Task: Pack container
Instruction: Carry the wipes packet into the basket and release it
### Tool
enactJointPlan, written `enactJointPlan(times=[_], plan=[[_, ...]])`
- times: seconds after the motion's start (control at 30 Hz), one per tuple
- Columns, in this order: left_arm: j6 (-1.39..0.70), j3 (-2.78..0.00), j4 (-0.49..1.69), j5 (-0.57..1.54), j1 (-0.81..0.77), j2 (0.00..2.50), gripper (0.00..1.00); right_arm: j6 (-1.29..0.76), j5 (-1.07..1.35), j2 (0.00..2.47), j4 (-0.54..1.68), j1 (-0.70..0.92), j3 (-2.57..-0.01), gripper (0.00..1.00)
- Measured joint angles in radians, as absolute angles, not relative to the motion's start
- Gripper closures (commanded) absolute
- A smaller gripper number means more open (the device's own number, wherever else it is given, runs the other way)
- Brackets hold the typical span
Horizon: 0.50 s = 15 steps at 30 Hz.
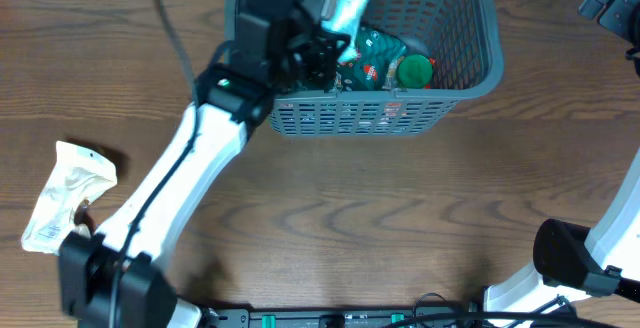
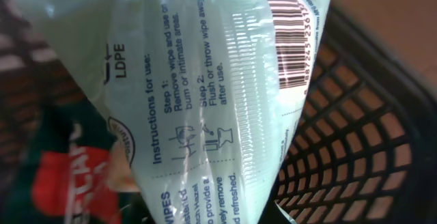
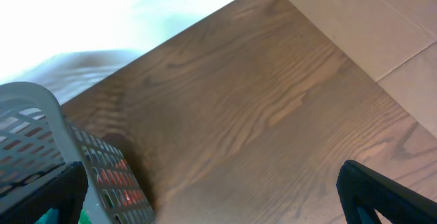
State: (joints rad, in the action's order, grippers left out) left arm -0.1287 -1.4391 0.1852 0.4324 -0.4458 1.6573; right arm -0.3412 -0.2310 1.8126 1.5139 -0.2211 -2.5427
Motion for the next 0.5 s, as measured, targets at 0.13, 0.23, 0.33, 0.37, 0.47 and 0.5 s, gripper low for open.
enactJointPlan(times=[0.13,0.23,0.33,0.37,0.47,0.5], plan=[[-0.115,-1.472,0.186,0.437,-0.452,1.713,0.02,-0.341,-0.231,1.813,1.514,-0.221,-2.543,0.01],[-0.115,-1.485,0.186,0.439,-0.452,1.715,0.02,-0.341,-0.231,1.813,1.514,-0.221,-2.543,0.01],[-0.113,-1.508,0.194,0.439,-0.452,1.713,0.01,-0.341,-0.231,1.813,1.514,-0.221,-2.543,0.01],[-0.112,-1.517,0.21,0.438,-0.452,1.71,0.01,-0.341,-0.231,1.813,1.514,-0.221,-2.543,0.01],[-0.107,-1.565,0.297,0.414,-0.449,1.699,0.02,-0.341,-0.231,1.813,1.514,-0.221,-2.543,0.01],[-0.105,-1.587,0.344,0.393,-0.447,1.692,0.01,-0.341,-0.231,1.813,1.514,-0.221,-2.543,0.01]])
